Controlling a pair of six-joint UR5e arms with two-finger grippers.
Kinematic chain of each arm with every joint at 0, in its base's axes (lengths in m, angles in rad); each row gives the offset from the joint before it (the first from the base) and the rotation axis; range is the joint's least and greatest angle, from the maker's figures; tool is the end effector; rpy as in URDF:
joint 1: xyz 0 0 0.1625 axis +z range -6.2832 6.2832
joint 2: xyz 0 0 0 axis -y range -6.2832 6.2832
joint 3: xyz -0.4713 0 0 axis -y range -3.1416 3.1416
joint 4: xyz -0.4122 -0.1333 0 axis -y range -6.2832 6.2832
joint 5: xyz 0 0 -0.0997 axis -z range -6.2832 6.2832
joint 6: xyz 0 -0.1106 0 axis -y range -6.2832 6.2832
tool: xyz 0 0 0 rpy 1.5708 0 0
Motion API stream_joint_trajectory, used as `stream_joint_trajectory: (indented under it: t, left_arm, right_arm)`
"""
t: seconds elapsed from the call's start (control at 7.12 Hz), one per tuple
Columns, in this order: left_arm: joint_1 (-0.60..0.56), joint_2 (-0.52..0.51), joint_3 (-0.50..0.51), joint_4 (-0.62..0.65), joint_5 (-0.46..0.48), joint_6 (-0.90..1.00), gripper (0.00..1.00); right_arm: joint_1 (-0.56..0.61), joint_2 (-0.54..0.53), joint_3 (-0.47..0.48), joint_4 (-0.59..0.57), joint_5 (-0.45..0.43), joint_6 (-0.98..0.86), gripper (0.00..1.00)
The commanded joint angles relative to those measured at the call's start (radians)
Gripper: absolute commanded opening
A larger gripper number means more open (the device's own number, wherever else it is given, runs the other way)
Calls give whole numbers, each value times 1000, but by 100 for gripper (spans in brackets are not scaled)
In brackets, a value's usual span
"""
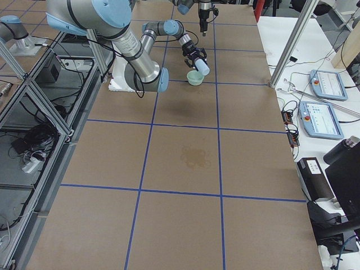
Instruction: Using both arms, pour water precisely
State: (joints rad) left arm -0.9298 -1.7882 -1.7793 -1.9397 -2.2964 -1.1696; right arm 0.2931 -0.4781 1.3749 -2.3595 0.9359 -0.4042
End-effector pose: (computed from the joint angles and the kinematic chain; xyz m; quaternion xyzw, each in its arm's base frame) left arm 0.3143 -0.5215 0.4392 -0.0340 0.4867 -0.0926 0.8680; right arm -0.6935 -0.4171 0.1350 0.1783 0.2607 -0.6958 0.6451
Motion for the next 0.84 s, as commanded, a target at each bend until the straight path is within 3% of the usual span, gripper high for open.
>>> stream_joint_trajectory:
  t: [0.0,0.28,0.7]
  left_arm:
    - [0,0,5,-1,0,1,100]
    - [0,0,6,-1,0,1,100]
    - [0,-2,3,-1,0,1,100]
  right_arm:
    - [0,1,-7,-36,-23,-2,0]
    - [0,9,-4,-60,-32,8,0]
    - [4,-10,12,61,-22,170,0]
